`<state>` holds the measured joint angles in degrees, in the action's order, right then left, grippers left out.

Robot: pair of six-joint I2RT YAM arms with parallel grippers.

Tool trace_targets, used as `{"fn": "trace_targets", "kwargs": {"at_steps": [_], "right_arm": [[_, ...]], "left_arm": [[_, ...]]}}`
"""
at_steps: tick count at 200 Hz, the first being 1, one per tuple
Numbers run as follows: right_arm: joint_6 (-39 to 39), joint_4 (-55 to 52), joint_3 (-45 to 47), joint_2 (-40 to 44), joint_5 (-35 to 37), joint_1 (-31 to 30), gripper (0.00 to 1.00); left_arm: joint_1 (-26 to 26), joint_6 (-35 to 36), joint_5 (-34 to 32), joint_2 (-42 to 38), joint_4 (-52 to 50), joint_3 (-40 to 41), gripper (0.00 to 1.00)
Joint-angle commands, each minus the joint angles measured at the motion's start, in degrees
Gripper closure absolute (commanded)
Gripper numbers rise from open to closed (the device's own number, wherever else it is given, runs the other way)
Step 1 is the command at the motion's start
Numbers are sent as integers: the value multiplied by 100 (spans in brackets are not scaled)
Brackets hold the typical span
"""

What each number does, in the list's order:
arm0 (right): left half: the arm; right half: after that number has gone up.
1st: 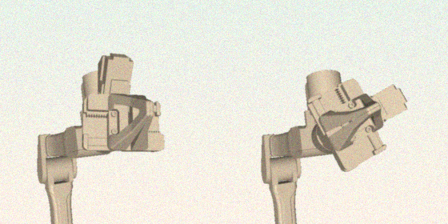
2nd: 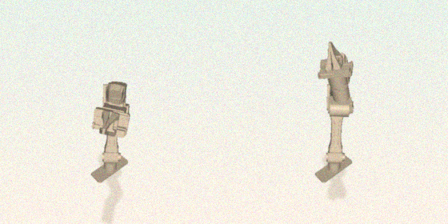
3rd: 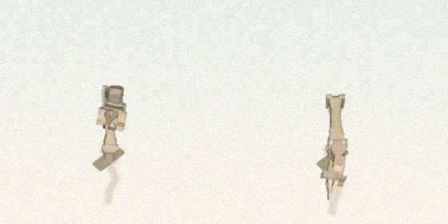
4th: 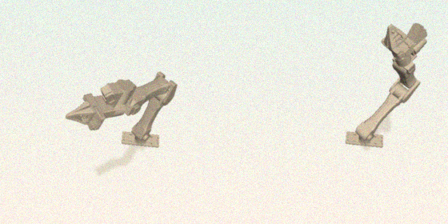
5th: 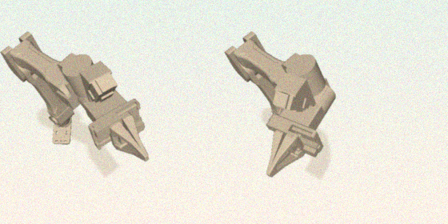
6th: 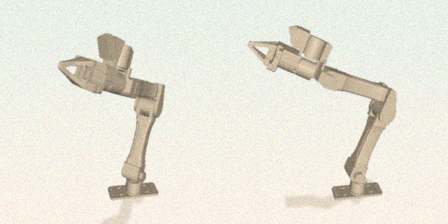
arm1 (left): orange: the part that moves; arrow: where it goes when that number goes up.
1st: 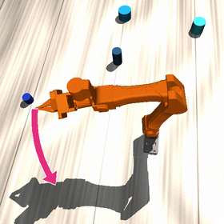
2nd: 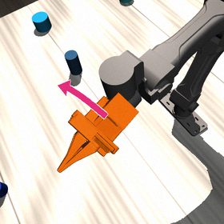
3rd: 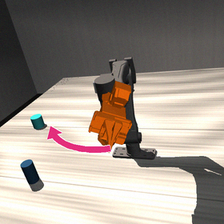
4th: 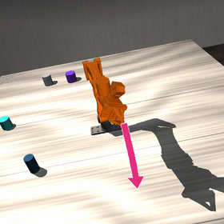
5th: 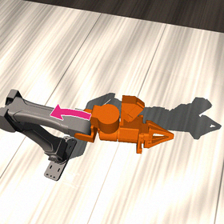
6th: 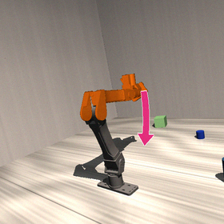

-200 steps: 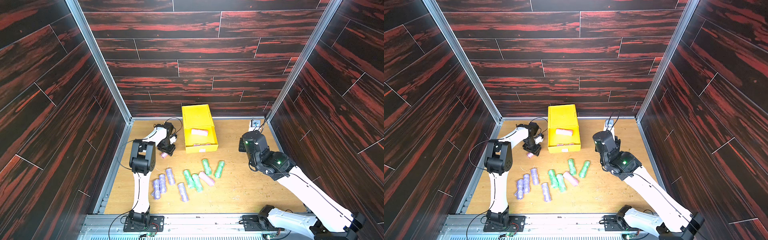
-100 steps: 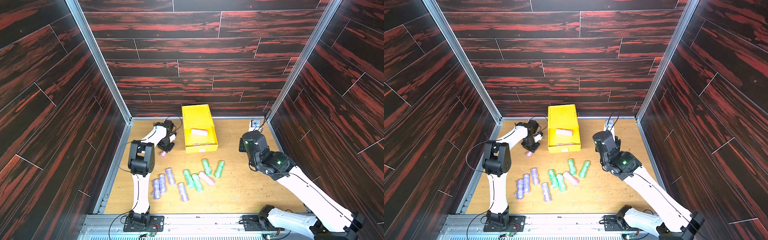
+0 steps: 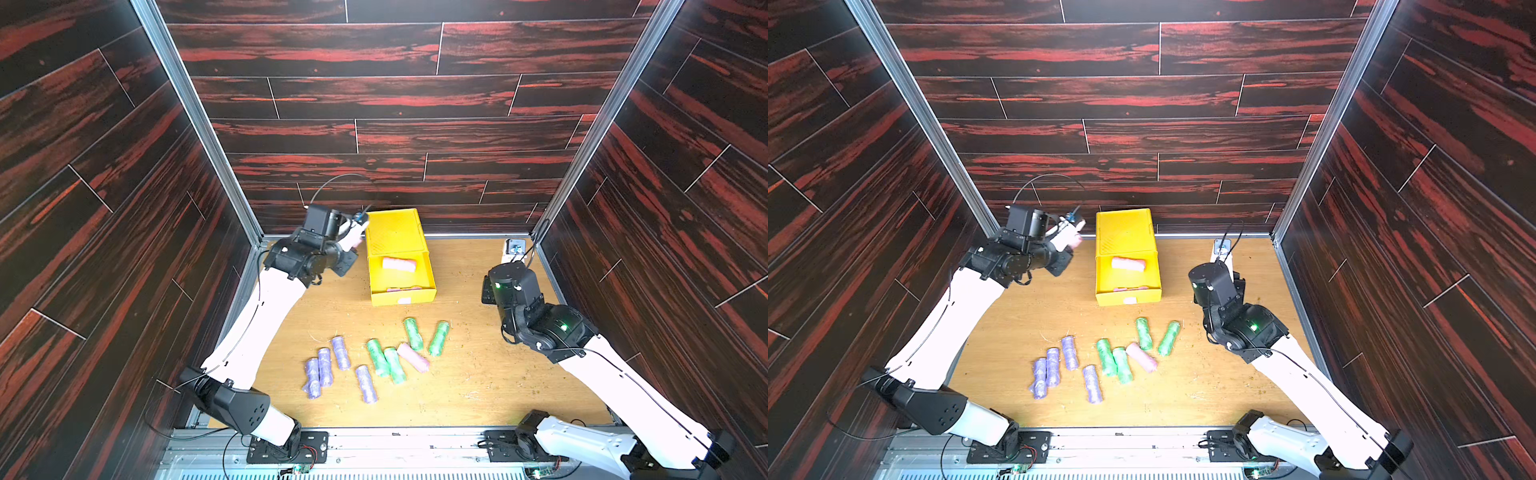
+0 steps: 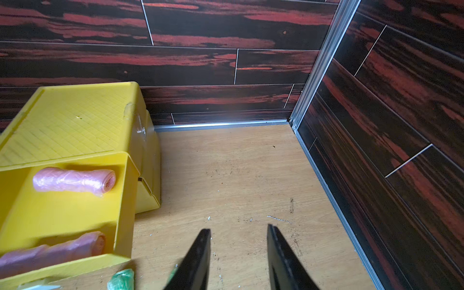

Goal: Sort the rolls of trash bags by color and place them into the drawer
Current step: Pick up the roll of trash bags from the center of the board, then place the roll of trash bags in the drawer.

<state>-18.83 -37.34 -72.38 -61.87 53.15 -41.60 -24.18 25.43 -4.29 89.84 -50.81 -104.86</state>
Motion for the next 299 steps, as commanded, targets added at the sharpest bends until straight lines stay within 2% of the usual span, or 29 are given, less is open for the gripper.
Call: {"fn": "trace_targets", "kwargs": {"at_steps": [1, 45, 76, 137, 186, 299], "right_arm": [[-58, -140, -151, 92, -31, 30, 60], [-138, -277, -229, 113, -170, 30, 60], [-160, -300, -181, 174, -155, 34, 60], [-117, -347, -154, 210, -65, 32, 60], [-77, -282, -92, 215, -61, 34, 60], [-24, -256, 31, 303, 37, 33, 60]], "left_arm": [[-199, 979, 71, 765, -504, -407, 99], [-568, 1954, -660, 1822, -962, -1205, 100], [-666, 2423, -296, 2167, -1167, -1758, 100], [-936, 2828, -261, 2755, -1554, -2693, 100], [-1156, 3002, -203, 2983, -1651, -2963, 100], [-1210, 3032, -311, 3485, -1705, -2759, 99]]}}
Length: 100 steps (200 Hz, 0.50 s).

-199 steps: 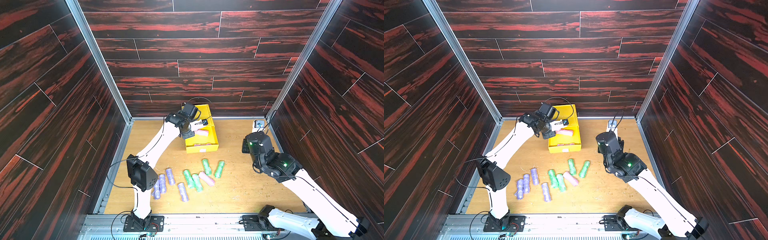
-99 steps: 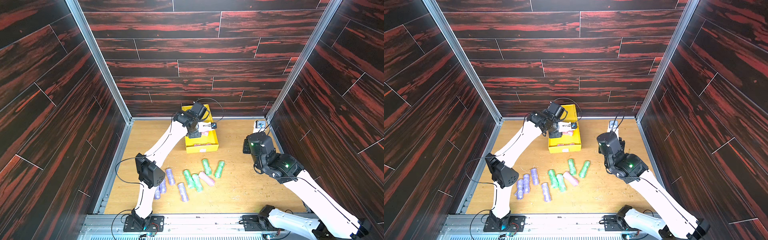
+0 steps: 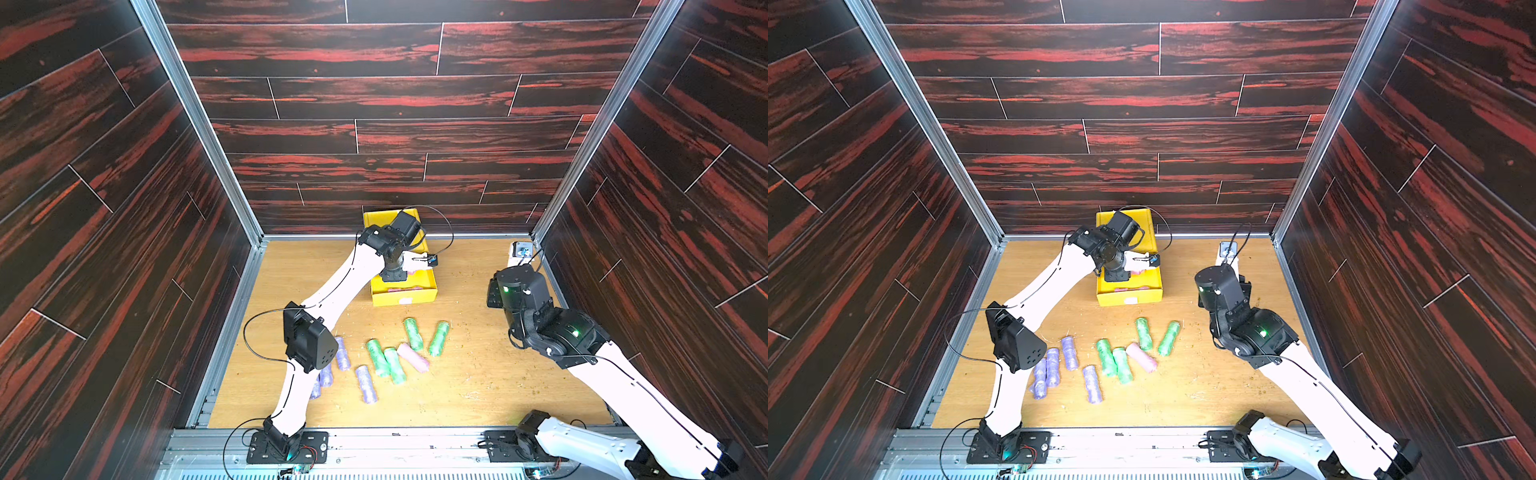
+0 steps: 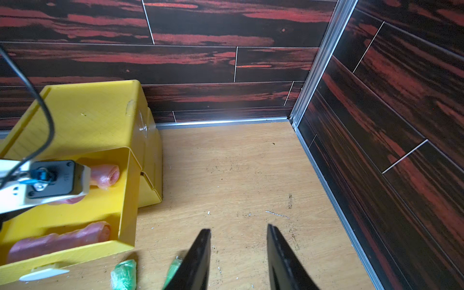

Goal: Sort the rolls of trash bags by color and place them into the drawer
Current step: Place the roll of trash bags in the drawer.

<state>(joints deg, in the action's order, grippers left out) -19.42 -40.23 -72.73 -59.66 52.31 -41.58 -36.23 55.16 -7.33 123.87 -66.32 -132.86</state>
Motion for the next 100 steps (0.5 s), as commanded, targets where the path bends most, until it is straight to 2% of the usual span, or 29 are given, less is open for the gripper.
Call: {"fn": "trace_targets", "kwargs": {"at_steps": [1, 20, 37, 79, 100], "right_arm": [[35, 28, 66, 80, 121, 29, 60], [52, 28, 72, 86, 155, 33, 59], [61, 27, 83, 97, 166, 28, 59], [70, 44, 84, 97, 178, 28, 59], [79, 59, 92, 106, 210, 30, 59]], "left_arm": [[-2, 58, -11, 83, -153, 45, 98], [-7, 47, -74, 127, -110, 97, 81], [-7, 57, -116, 147, -71, 133, 75], [-3, 92, -328, 213, 81, 146, 51], [-7, 84, -417, 207, 148, 115, 30]]}}
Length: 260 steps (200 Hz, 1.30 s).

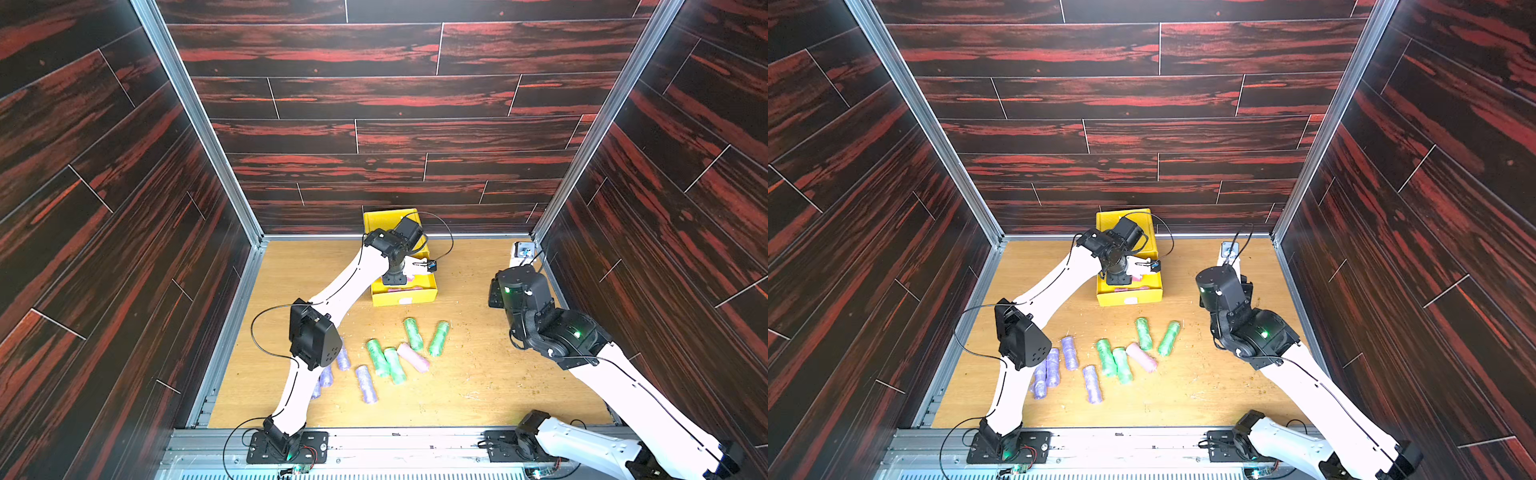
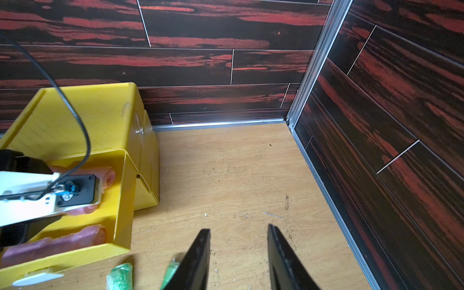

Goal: Sort the rolls of trash bags by color and place them into the drawer
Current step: Place the roll of trash bags in the drawer.

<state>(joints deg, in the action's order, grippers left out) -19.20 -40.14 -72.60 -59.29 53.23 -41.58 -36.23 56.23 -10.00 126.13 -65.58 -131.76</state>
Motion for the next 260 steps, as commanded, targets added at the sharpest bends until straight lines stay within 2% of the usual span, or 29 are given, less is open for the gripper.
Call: {"fn": "trace_targets", "kwargs": {"at_steps": [1, 32, 53, 116, 149, 174, 197, 225, 243, 260], "right_arm": [[57, 46, 79, 63, 122, 29, 59], [55, 57, 105, 69, 135, 29, 59], [57, 60, 103, 62, 135, 30, 59], [-11, -63, -178, 43, 126, 32, 58], [-197, -181, -301, 11, -72, 34, 57], [-358, -307, -365, -53, -311, 34, 57], [-445, -394, -299, -49, -723, 28, 58], [-142, -244, 118, 38, -2001, 27, 61], [-17, 67, 704, 235, -2999, 15, 62], [-69, 333, 1304, 499, -3595, -32, 62]], "left_arm": [[-7, -24, -151, -18, 77, 4, 30], [-16, -8, -250, -130, 195, -7, 18], [-33, -28, -380, -282, 381, -55, 13], [-90, -207, -728, -1144, 1198, -201, 12], [-102, -479, -818, -1837, 1701, 142, 12], [-107, -871, -866, -2519, 2219, 772, 13], [-107, -1407, -1179, -3467, 3035, 1791, 13], [-111, -2426, -1518, -4710, 3968, 3201, 14], [-105, -3106, -1852, -5427, 4382, 4146, 16], [-103, -3539, -2105, -6073, 4770, 5040, 17]]}}
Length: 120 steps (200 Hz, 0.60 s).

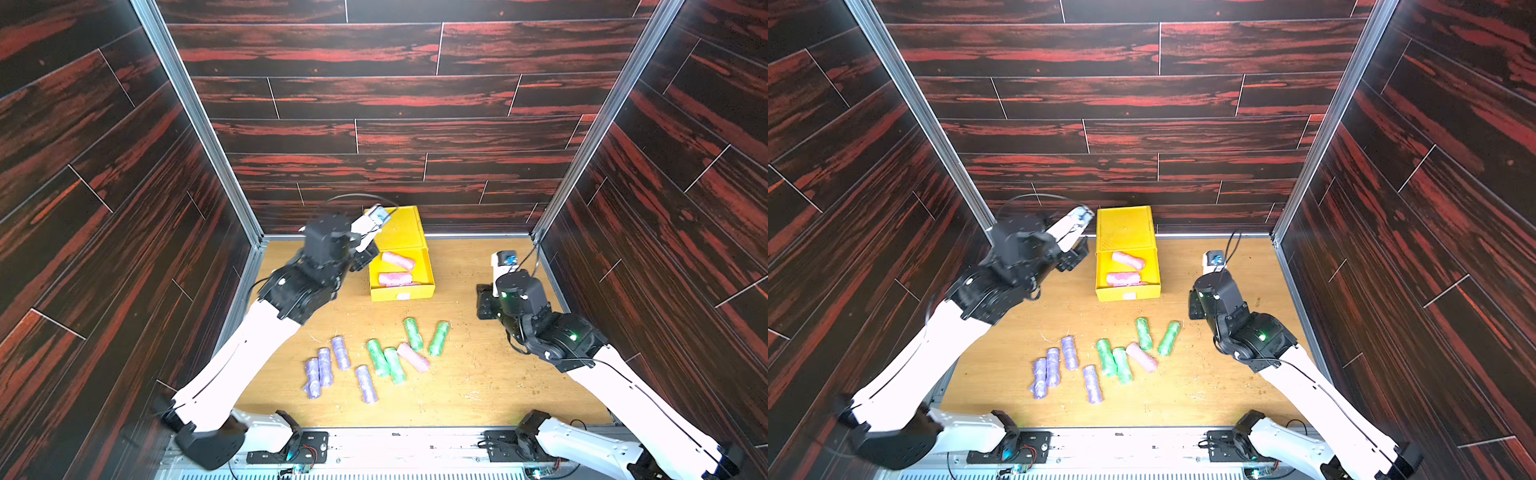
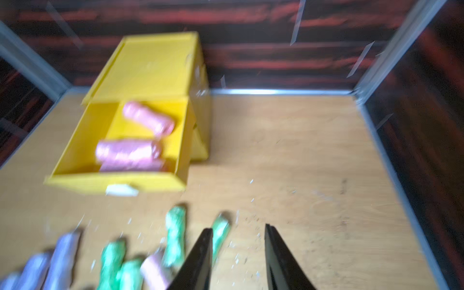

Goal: Sort the rolls of trash bags by color and place them into the drawer
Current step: Place the roll of trash bags in the drawer, then pick up the roll of trash bags from the center of the board.

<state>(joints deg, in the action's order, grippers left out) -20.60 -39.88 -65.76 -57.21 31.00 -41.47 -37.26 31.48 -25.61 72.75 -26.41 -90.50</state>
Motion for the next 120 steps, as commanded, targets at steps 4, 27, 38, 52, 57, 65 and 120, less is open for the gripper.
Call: {"fn": "trace_targets", "kwargs": {"at_steps": [4, 27, 38, 52, 57, 65, 120], "right_arm": [[38, 384, 761, 366, -1500, -64, 62], [-163, 937, 1634, 801, -2145, -254, 63], [-290, 1113, 1981, 877, -2221, -424, 63], [-427, 1233, 2278, 779, -2136, -766, 62], [-476, 1258, 2338, 700, -2026, -922, 62], [-557, 1301, 2409, 536, -1806, -1211, 61], [-796, 1411, 2046, -1362, -401, -2539, 45]], "left_arm": [[-1, -1184, -660, -885, 959, 1114, 17], [15, -1677, -1083, -1570, 1298, 2157, 17], [33, -1853, -1277, -1800, 1441, 2599, 15], [84, -1996, -1414, -2000, 1520, 3037, 15], [116, -2042, -1463, -2054, 1538, 3176, 15], [179, -2173, -1522, -2120, 1539, 3347, 15], [1015, -3322, -1315, -2254, 1464, 3881, 11]]}}
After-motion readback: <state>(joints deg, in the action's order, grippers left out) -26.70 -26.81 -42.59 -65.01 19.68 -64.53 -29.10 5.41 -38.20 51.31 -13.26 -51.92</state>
